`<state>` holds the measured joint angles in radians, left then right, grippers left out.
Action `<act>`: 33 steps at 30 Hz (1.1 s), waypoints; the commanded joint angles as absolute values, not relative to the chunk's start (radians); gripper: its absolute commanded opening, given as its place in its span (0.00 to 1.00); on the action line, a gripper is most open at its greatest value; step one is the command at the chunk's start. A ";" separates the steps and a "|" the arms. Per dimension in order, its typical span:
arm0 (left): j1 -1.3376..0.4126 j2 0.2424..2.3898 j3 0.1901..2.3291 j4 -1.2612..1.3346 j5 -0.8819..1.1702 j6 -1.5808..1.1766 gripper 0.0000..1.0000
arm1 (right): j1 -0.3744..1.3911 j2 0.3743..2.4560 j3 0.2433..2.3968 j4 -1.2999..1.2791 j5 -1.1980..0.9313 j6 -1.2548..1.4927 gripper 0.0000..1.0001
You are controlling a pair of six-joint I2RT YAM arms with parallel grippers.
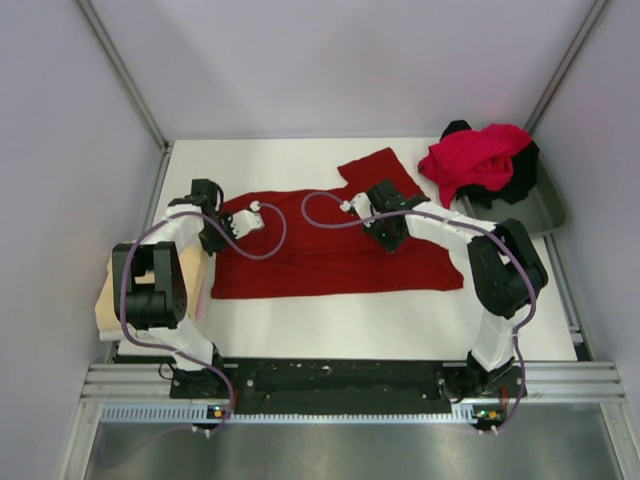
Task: Fold and stack the t-shirts
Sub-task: Fold the flattened tshirt in 1/3 of the way
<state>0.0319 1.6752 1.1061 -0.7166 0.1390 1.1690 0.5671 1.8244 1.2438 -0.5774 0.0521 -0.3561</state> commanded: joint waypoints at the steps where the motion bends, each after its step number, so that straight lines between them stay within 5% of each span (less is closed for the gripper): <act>1: 0.031 1.723 1.161 -0.667 0.091 1.109 0.00 | 0.565 1.801 1.316 -0.548 0.063 -0.364 0.00; 19: 0.043 1.821 1.218 -0.635 0.018 0.891 0.00 | 0.561 2.014 1.578 -0.440 0.068 -0.517 0.00; 22: 0.043 1.818 1.219 -0.640 0.009 0.881 0.00 | 0.561 2.052 1.606 -0.428 0.107 -0.517 0.22; 27: 0.043 1.784 1.218 -0.623 -0.026 0.850 0.01 | 0.561 2.114 1.692 -0.388 0.169 -0.439 0.35; 33: 0.006 1.709 1.249 -0.641 0.063 0.812 0.28 | 0.551 2.111 1.845 -0.423 0.130 -0.253 0.43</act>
<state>0.0368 1.8038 1.2224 -0.6468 -0.0048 0.8558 0.5644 2.1422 1.7195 -0.4503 0.1349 -0.4000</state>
